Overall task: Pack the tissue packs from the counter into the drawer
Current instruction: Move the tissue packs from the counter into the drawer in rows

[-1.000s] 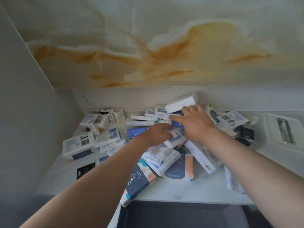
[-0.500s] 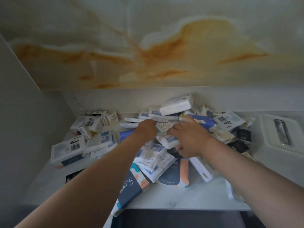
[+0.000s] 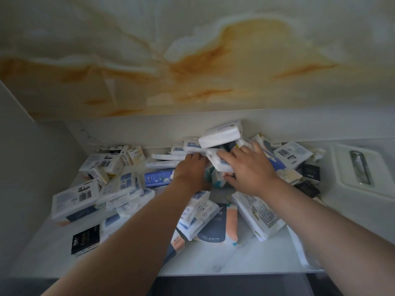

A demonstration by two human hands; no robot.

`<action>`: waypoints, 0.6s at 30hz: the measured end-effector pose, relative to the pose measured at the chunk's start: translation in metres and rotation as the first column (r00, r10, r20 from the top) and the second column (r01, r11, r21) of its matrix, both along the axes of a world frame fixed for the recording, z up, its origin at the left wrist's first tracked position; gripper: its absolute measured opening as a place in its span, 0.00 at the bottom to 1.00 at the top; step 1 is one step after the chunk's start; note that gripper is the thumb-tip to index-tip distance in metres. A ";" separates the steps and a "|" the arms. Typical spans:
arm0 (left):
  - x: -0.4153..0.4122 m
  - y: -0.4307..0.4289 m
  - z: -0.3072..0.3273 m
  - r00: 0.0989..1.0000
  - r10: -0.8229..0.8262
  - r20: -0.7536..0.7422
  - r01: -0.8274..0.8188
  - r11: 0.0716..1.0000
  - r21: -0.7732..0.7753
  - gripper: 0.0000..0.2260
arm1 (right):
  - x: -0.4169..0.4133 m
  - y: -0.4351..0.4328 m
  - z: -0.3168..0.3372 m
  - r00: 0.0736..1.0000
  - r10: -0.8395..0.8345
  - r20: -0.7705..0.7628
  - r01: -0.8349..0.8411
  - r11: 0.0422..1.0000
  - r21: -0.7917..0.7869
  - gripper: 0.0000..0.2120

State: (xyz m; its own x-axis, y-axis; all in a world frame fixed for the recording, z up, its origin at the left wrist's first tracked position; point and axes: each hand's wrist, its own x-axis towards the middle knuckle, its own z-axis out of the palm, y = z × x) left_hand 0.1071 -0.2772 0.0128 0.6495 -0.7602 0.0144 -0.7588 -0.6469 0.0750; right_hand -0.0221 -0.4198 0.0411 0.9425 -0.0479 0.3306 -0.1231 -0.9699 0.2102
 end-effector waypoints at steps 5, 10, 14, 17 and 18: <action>0.012 -0.004 -0.011 0.996 0.084 -0.041 -0.084 0.996 0.005 0.40 | 0.001 -0.003 0.002 0.992 0.069 -0.101 -0.062 0.996 0.068 0.26; 0.021 0.012 0.001 0.996 0.058 -0.061 -0.070 0.971 -0.228 0.33 | 0.003 0.003 -0.001 0.975 0.116 -0.189 -0.111 0.993 0.035 0.26; 0.025 0.037 0.023 0.999 0.010 -0.038 -0.022 0.939 -0.344 0.32 | 0.008 0.004 -0.003 0.978 0.138 -0.156 -0.134 0.990 0.035 0.26; 0.024 0.064 0.038 1.000 -0.020 -0.017 0.012 0.916 -0.401 0.32 | 0.009 0.011 -0.001 0.975 0.119 -0.190 -0.116 0.993 0.026 0.29; 0.022 0.074 0.042 0.999 -0.014 -0.031 0.000 0.914 -0.406 0.32 | 0.010 0.015 0.000 0.970 0.106 -0.221 -0.101 0.994 0.032 0.30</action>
State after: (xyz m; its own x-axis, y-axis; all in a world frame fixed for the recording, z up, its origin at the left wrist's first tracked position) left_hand 0.1291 -0.2033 0.0543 0.6498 -0.6976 0.3017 -0.7556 -0.5503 0.3552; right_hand -0.0125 -0.4053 0.0415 0.9924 0.0493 0.1127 0.0258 -0.9793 0.2009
